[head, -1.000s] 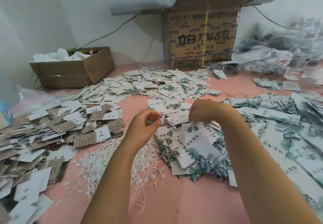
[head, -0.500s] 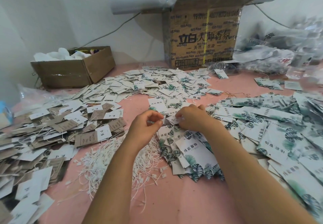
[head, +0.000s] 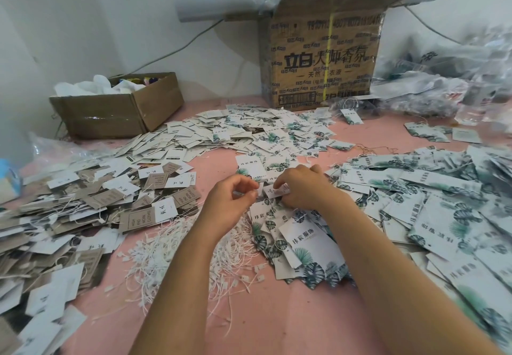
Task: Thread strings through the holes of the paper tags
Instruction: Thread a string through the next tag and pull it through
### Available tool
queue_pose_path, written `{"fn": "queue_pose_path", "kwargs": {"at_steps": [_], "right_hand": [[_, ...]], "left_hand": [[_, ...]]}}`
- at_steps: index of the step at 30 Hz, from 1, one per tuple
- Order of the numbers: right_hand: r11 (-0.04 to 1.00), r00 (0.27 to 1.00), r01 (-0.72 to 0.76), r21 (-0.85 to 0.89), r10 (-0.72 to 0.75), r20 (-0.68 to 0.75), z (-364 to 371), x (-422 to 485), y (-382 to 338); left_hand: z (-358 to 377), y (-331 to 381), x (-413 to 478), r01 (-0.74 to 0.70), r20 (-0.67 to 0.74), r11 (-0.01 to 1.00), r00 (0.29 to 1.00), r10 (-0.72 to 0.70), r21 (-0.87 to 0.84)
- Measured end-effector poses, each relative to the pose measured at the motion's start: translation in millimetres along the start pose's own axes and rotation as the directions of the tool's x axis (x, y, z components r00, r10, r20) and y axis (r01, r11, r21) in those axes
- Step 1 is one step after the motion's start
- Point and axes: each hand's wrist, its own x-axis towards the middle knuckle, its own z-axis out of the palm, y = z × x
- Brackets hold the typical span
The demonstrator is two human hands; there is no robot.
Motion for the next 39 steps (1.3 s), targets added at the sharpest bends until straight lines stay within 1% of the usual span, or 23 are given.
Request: {"fn": "queue_pose_path", "kwargs": {"at_steps": [2,4,6,8,10,13,18,22,25,29,33,36,37,39], "right_hand": [[1.000,1.000,0.012,-0.009,-0.012,-0.028,0.1,-0.2,-1.5],[1.000,0.999,0.030,0.003,-0.030,-0.040,-1.5,-0.7,-2.6],[0.998,0.998,0.056,0.036,-0.055,-0.037,-4.8,-0.9,-5.0],[0.994,0.996,0.085,0.070,-0.083,-0.035,-8.0,-0.8,-9.4],[0.989,0.993,0.116,0.097,-0.113,-0.033,-10.4,-1.3,-14.7],[0.980,0.987,0.159,0.118,-0.155,-0.038,-12.8,-2.1,-21.2],[0.965,0.980,0.199,0.169,-0.195,-0.036,-16.4,-2.6,-25.0],[0.933,0.971,0.220,0.283,-0.237,0.024,-17.4,-5.3,-28.3],[0.927,0.965,0.222,0.301,-0.252,0.065,-13.7,-5.5,-30.6],[0.920,0.965,0.211,0.329,-0.250,0.080,-9.3,-4.8,-32.1],[0.905,0.958,0.211,0.369,-0.265,0.104,-9.7,-5.2,-35.2],[0.910,0.952,0.206,0.360,-0.271,0.141,-4.5,-5.4,-42.5],[0.911,0.953,0.213,0.354,-0.274,0.132,-1.8,-5.6,-45.6],[0.898,0.959,0.231,0.375,-0.274,0.066,0.9,-5.5,-50.4]], "left_hand": [[-2.8,-0.9,-0.6,0.000,0.005,0.999,1.000,0.000,0.045],[-7.3,-2.9,-1.4,0.009,0.036,0.989,0.999,-0.014,0.146],[-12.1,-5.2,-3.1,0.035,0.131,0.966,0.989,-0.071,0.258],[-14.4,-6.7,-5.3,0.068,0.246,0.941,0.957,-0.156,0.331],[-13.6,-8.9,-6.4,0.069,0.289,0.913,0.937,-0.198,0.401],[-11.5,-12.6,-4.8,0.054,0.238,0.878,0.953,-0.187,0.476],[-10.6,-15.7,-2.9,0.047,0.192,0.860,0.967,-0.167,0.508],[-13.0,-17.0,-3.1,0.021,0.155,0.858,0.981,-0.117,0.514],[-13.8,-19.1,-3.1,0.032,0.136,0.849,0.983,-0.121,0.528],[-13.1,-21.5,-2.4,0.031,0.106,0.818,0.988,-0.112,0.575],[-13.3,-19.1,0.1,0.000,0.063,0.838,0.997,-0.041,0.545],[-13.7,-17.4,1.3,-0.013,0.064,0.852,0.998,-0.024,0.523],[-14.0,-16.9,1.3,-0.010,0.065,0.864,0.998,-0.027,0.503],[-15.2,-14.7,0.5,-0.008,0.055,0.893,0.998,-0.019,0.450]]}}
